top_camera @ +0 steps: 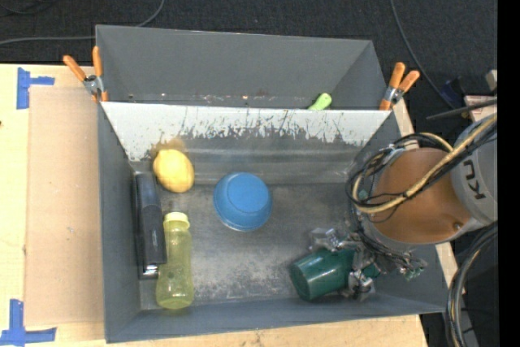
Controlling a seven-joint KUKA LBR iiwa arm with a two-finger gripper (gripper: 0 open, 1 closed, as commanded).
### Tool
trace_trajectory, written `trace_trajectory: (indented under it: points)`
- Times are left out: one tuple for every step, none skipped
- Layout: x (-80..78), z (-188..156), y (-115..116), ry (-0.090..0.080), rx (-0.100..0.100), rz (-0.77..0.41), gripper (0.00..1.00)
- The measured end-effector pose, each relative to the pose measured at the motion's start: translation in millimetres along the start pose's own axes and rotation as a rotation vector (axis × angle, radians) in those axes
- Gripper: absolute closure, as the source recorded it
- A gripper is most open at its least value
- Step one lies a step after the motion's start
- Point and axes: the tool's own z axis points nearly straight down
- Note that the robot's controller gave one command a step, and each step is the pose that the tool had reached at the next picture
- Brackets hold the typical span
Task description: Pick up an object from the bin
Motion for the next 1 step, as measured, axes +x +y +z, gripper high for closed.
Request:
trace_trajectory:
  points:
    - [-11.2,-0.9,17.6,-0.012,0.002,-0.137,1.00]
